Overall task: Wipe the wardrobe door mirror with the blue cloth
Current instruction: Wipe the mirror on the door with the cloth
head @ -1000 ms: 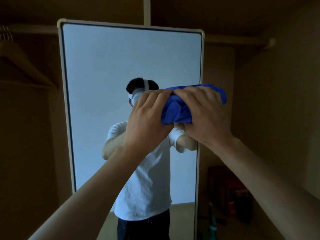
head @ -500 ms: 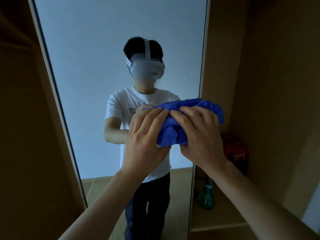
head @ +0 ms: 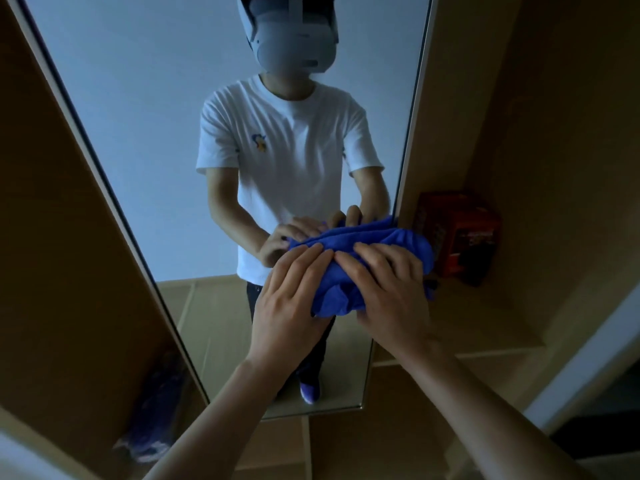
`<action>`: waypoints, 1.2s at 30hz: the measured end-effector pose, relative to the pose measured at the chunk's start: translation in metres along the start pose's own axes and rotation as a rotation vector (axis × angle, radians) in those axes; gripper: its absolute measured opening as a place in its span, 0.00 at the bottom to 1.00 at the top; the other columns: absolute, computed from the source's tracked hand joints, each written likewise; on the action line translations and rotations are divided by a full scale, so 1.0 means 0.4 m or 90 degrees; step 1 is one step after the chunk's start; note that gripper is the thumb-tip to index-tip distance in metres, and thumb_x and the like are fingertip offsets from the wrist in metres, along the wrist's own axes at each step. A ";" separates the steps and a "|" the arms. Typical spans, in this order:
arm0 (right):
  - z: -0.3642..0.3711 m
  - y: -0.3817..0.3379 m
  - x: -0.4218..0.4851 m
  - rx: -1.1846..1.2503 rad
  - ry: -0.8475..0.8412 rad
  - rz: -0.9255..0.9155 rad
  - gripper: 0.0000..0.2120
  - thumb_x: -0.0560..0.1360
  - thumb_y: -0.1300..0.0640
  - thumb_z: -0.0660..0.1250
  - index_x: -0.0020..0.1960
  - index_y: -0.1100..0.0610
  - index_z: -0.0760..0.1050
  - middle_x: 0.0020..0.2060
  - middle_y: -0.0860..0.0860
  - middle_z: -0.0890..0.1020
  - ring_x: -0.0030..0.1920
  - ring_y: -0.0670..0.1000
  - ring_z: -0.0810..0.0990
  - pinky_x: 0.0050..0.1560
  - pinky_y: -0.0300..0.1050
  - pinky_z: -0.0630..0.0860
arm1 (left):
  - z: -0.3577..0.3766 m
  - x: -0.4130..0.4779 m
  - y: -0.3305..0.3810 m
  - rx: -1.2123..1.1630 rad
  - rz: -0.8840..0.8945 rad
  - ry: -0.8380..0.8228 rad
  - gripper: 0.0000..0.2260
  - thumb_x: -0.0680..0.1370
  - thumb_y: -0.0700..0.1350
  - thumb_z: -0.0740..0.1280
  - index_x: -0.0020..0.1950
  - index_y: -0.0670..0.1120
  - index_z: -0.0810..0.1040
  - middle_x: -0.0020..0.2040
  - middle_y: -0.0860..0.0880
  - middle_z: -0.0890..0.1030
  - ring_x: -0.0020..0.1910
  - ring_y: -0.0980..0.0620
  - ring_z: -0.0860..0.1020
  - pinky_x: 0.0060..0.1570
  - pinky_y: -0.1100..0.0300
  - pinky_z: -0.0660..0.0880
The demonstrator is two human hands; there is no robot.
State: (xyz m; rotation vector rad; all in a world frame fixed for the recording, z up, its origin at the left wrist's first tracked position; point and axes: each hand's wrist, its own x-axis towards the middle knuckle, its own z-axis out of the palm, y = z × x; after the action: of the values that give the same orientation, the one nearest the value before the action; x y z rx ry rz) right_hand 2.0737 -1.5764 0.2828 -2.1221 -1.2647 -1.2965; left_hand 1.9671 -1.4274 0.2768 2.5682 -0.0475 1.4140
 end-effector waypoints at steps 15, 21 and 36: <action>0.150 -0.065 -0.271 0.033 -0.091 0.041 0.18 0.79 0.50 0.65 0.68 0.50 0.73 0.61 0.54 0.80 0.62 0.56 0.73 0.64 0.55 0.69 | 0.142 -0.278 -0.006 0.024 -0.105 -0.084 0.22 0.78 0.45 0.70 0.70 0.37 0.77 0.69 0.39 0.77 0.72 0.40 0.70 0.70 0.41 0.72; 0.200 -0.079 -0.389 0.044 -0.170 0.029 0.21 0.76 0.54 0.70 0.68 0.52 0.75 0.61 0.54 0.78 0.61 0.57 0.74 0.65 0.54 0.68 | 0.189 -0.385 -0.015 0.032 -0.145 -0.159 0.24 0.76 0.41 0.76 0.71 0.38 0.77 0.68 0.40 0.77 0.70 0.40 0.73 0.69 0.43 0.72; 0.359 -0.152 -0.702 0.115 -0.360 0.107 0.19 0.77 0.55 0.56 0.64 0.54 0.77 0.56 0.55 0.82 0.59 0.58 0.79 0.67 0.54 0.68 | 0.341 -0.631 -0.017 0.059 -0.244 -0.349 0.22 0.71 0.35 0.77 0.65 0.37 0.80 0.60 0.41 0.82 0.59 0.40 0.81 0.61 0.44 0.78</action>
State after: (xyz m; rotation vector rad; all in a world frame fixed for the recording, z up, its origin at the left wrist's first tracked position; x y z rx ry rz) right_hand 2.0480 -1.5899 -0.0369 -2.4821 -1.3027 -0.4989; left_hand 1.9453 -1.4661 -0.0067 2.7618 0.4107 0.5748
